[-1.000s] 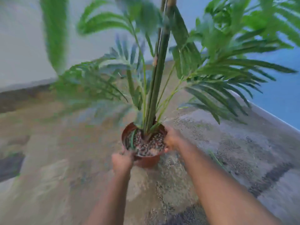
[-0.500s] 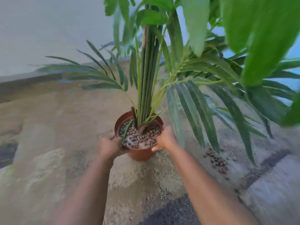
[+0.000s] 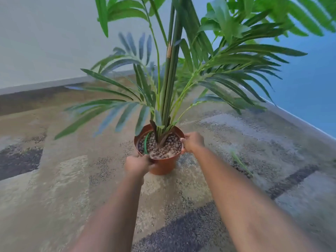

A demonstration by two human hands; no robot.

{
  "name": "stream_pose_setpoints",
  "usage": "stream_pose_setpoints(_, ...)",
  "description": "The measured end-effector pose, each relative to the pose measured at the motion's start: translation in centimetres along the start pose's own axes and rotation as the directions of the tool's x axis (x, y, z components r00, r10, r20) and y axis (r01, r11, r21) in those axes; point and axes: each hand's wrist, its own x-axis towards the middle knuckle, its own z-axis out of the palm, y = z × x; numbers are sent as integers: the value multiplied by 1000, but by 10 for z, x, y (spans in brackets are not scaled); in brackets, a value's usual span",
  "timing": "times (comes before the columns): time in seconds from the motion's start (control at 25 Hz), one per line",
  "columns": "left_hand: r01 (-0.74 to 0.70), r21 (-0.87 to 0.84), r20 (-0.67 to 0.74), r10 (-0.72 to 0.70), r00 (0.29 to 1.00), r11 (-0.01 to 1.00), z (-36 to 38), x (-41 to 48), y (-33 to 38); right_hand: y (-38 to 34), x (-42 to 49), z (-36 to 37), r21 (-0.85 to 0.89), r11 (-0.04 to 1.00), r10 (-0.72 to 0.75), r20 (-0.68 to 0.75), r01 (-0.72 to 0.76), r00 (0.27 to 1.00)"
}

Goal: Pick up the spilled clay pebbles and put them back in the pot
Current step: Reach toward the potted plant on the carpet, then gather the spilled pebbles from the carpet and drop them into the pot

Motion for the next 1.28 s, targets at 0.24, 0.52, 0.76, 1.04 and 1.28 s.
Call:
stream_pose_setpoints(0.24, 0, -212, 34, 7, 999, 977, -3, -19, 3, 21, -50, 11, 336, 942, 15, -79, 13, 997)
stream_pose_setpoints(0.52, -278, -33, -162, 269, 949, 960, 13, -70, -60, 76, -122, 27, 548, 825, -31, -195, 135, 980)
stream_pose_setpoints(0.76, -245, 182, 108, 229, 967, 952, 32, -100, -136, 180, -141, -23, 151, 984, 148, -373, -97, 916)
stream_pose_setpoints(1.04, -271, 245, 155, 239, 959, 931, 58, -96, -116, 254, -126, -91, -144, 925, 237, -503, -351, 831)
stream_pose_setpoints(1.28, -383, 386, 224, 318, 921, 839, 115, -65, -102, 260, -116, -86, -113, 975, 111, -503, -192, 857)
